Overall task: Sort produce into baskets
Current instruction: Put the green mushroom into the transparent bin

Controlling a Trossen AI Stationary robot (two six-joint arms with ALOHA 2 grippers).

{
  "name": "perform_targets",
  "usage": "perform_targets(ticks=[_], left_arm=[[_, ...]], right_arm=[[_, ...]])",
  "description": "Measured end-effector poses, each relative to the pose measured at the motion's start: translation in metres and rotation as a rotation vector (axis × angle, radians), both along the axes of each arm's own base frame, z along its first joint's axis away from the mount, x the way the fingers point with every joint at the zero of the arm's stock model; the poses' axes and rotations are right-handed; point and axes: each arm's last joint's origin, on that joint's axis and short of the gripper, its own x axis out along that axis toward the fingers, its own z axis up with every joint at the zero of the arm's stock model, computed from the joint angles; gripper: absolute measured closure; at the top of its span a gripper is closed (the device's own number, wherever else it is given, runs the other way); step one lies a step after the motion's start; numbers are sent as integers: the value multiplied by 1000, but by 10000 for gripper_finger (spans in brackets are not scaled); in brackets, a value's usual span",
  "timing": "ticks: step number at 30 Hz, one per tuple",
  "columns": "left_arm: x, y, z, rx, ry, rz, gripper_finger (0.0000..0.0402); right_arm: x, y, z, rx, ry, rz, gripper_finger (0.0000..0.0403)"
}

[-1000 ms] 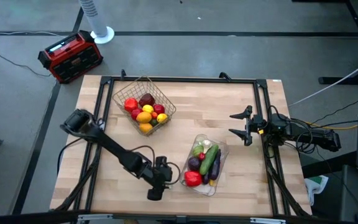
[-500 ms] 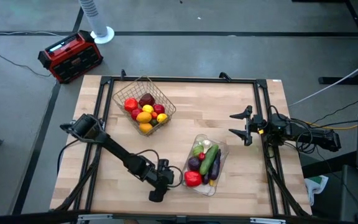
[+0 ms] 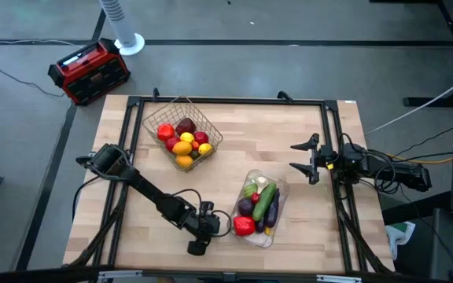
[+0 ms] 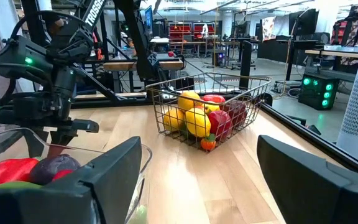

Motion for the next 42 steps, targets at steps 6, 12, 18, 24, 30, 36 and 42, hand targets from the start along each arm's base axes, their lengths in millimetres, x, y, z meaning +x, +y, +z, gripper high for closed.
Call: perform_targets(ticks=[6,12,18,24,30,36,42], left_arm=[[0,0,4,-15,-9,-2,304],[0,0,7,-18,-13,-2,301],[-2,3,29,-47,-67,22,301],[-6,6,59,-68,-156,46,300],[-6,17,82,-62,-231,43,300],[1,25,92,-70,-320,40,299],[10,31,99,-27,-416,-7,299]], right_arm=[[0,0,0,0,0,0,86],[0,0,0,0,0,0,86],[0,0,0,0,0,0,86],[0,0,0,0,0,0,86],[0,0,0,0,0,0,86],[0,0,0,0,0,0,86],[0,0,0,0,0,0,86]])
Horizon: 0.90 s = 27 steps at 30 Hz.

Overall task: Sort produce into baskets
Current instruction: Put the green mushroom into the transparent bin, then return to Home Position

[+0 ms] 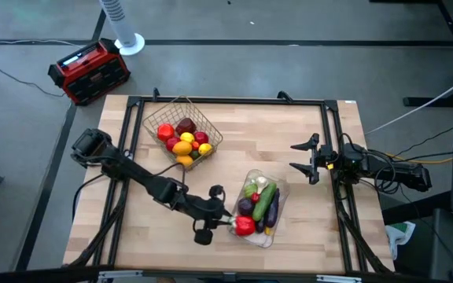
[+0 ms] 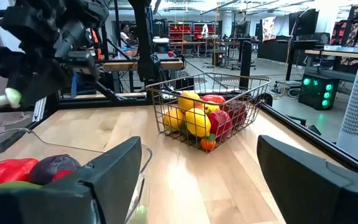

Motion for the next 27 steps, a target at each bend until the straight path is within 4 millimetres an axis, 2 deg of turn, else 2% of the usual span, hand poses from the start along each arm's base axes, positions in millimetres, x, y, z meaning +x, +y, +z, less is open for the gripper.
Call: perform_targets(ticks=[3,12,22,27], left_arm=[[4,1,-2,15,-22,-7,299],[19,-2,-26,1,-39,-3,291],[25,5,-26,-32,-47,-56,178],[21,21,-12,-29,-17,-55,161]], right_arm=[[0,0,0,0,0,0,86],[0,0,0,0,0,0,86],[0,0,0,0,0,0,86],[0,0,0,0,0,0,86]])
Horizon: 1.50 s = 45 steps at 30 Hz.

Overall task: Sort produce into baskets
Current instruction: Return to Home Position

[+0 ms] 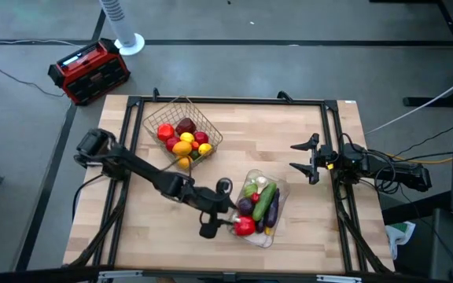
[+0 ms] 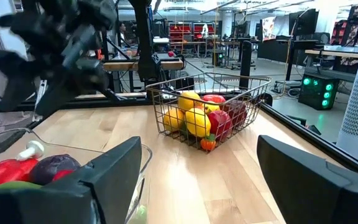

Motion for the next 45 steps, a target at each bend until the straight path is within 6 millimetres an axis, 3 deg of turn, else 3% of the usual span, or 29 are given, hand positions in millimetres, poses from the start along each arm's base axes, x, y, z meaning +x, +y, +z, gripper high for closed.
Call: perform_targets(ticks=[5,10,15,21,25,29,38,45], left_arm=[[-18,21,33,30,24,19,165],[-52,42,83,5,-29,50,210],[-104,68,120,21,-140,122,280],[-168,102,132,111,-288,291,347],[-202,118,119,130,-347,337,384],[-224,126,90,103,-368,387,398],[-250,130,26,59,-498,401,399],[-264,132,-5,36,-569,406,399]], right_arm=[[0,0,0,0,0,0,86],[0,0,0,0,0,-1,86],[0,0,0,0,0,-1,86],[0,0,0,0,0,-1,86],[0,0,0,0,0,0,86],[0,0,0,0,0,0,86],[0,0,0,0,0,-1,86],[0,0,0,0,0,0,86]])
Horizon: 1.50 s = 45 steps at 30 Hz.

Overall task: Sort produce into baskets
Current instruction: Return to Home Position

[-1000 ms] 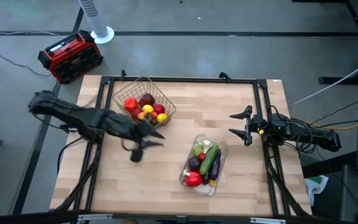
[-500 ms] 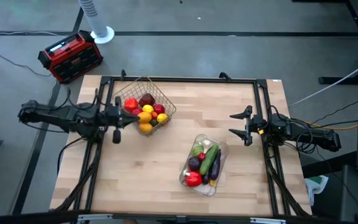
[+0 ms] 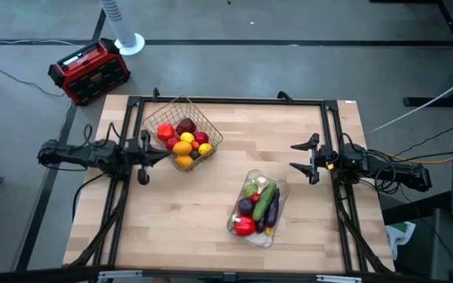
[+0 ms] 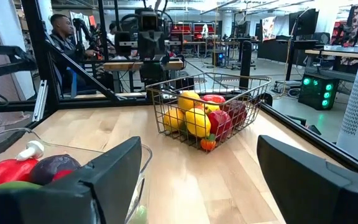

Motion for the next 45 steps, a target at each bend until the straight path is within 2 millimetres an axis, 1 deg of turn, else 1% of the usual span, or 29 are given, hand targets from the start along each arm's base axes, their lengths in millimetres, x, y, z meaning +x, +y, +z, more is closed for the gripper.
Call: perform_targets(ticks=[3,10,12,16,21,29,45], left_arm=[[-4,0,-9,15,-31,1,398],[2,-1,-32,44,18,-6,399],[4,-1,-34,57,-4,-11,398],[4,-1,-34,105,0,-15,400],[4,-1,-35,112,7,-15,395],[4,-1,-35,42,-3,-18,394],[4,-1,-35,38,-3,-18,394]], right_arm=[[0,0,0,0,0,0,86],[0,0,0,0,0,-2,86],[0,0,0,0,1,-2,86],[0,0,0,1,1,-2,86],[0,0,0,1,2,-3,86],[0,0,0,1,2,-4,86],[0,0,0,1,3,-4,86]])
